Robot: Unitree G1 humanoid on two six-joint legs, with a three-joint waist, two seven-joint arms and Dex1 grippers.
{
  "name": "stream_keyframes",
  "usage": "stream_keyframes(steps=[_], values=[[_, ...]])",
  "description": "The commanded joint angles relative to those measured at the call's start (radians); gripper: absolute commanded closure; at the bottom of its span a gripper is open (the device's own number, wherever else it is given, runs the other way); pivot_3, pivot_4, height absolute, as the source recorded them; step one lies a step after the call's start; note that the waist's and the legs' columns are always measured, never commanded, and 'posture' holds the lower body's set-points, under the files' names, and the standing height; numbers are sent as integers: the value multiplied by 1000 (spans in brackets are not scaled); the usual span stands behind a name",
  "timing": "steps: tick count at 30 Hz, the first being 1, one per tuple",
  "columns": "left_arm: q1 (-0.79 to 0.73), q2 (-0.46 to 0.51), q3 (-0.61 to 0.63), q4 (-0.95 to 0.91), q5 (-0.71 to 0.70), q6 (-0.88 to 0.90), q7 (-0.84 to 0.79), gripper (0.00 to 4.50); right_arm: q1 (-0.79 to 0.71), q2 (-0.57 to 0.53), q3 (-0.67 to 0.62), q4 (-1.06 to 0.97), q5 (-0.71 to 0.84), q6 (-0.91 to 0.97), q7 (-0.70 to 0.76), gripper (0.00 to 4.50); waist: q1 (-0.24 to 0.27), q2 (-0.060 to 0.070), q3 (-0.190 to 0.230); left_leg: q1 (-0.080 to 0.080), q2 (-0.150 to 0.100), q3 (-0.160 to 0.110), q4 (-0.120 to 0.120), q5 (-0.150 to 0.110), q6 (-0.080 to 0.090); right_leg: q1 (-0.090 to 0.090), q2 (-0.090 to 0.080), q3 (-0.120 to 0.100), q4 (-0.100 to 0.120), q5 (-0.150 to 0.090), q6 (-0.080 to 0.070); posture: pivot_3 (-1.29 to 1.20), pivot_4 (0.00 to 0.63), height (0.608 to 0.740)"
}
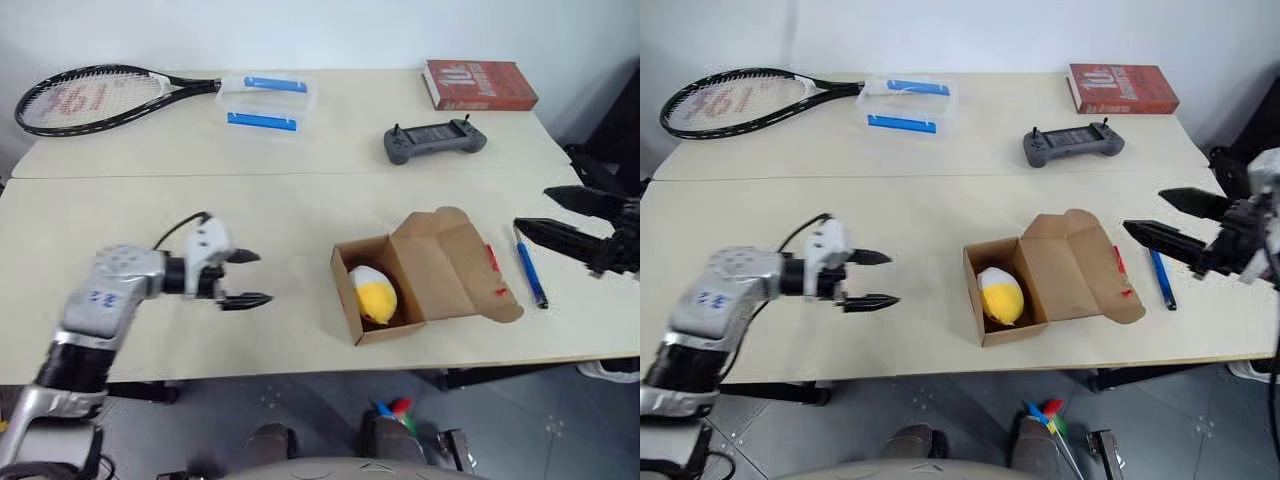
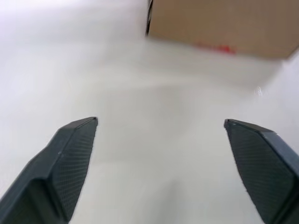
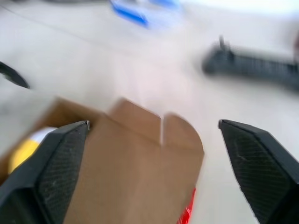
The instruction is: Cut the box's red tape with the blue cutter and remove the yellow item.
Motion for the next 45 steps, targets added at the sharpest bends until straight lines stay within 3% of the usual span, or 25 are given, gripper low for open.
stream_keyframes(steps=[1,3,5,7,9,12,15,18,22,26,28,35,38,44,45], values=[[62,36,107,-14,-65,-48,-50,16,48,-23,-29,-39,11,-60,163,0,3,0,0,1,0,0,0,0,0,1,0,0,0,0,0,0,150,740],[167,77,196,4,-72,-105,-82,16,134,-29,-1,-110,-57,-161,297,0,8,0,0,2,0,0,1,0,0,3,0,1,0,0,0,0,150,740],[277,131,269,34,-66,-131,-114,16,160,9,22,-183,-69,-232,323,0,7,0,0,4,0,0,0,-1,-1,3,0,2,1,0,0,0,150,740],[415,211,359,-25,-84,-32,-139,16,177,72,37,-243,-94,-326,325,0,-2,-1,1,4,1,0,0,-1,-2,2,0,2,1,0,-1,0,150,740],[453,247,403,-112,-156,90,-130,16,194,95,42,-251,-140,-395,343,0,-3,-2,3,5,3,1,-1,-2,-3,2,2,1,2,-1,-2,0,150,740],[336,292,371,-252,-284,270,-102,16,225,130,9,-263,-112,-376,288,0,27,-2,4,5,2,-1,2,-2,-3,4,1,3,2,-1,-2,0,150,740],[80,273,235,-290,-339,382,-66,16,236,152,2,-270,-101,-395,277,0,49,-2,4,6,1,-4,4,-2,-2,6,1,6,4,-1,-2,0,150,740],[-284,182,-20,-266,-306,532,-43,16,253,134,-34,-254,-61,-361,282,0,48,-2,4,7,0,-1,3,-2,-3,5,1,6,6,-1,-2,0,150,740],[-628,8,-298,-163,-220,627,-46,16,255,111,-72,-247,-18,-319,262,0,37,-3,4,8,-1,1,3,-1,-2,5,1,6,7,-1,-1,0,150,740],[-829,-207,-553,-20,-83,607,-34,16,309,110,-111,-267,-64,-346,286,0,34,-3,4,7,-1,2,1,-1,-2,5,2,6,4,-1,-1,0,150,740],[-865,-299,-653,38,-4,563,-8,16,362,121,-141,-314,-67,-341,280,0,37,-3,4,7,-1,2,0,-1,-1,4,2,6,3,-1,-1,0,150,740],[-883,-511,-751,261,166,408,71,16,490,194,-256,-477,4,-313,158,0,37,-4,5,5,-1,3,1,-1,-1,2,2,7,3,-1,-1,0,150,740],[-875,-563,-767,302,212,377,73,16,533,224,-269,-522,16,-322,115,0,38,-4,5,5,-1,3,3,-1,-1,3,1,8,2,-1,-1,0,150,740],[-849,-578,-810,352,329,271,72,16,580,249,-272,-563,31,-338,68,0,40,-4,5,5,-1,3,3,-1,0,3,1,8,2,-1,-1,0,150,740],[-845,-584,-806,361,339,256,75,403,586,251,-271,-562,29,-343,67,0,40,-4,5,5,-1,3,4,-1,0,3,1,8,2,-1,-1,0,150,740]])
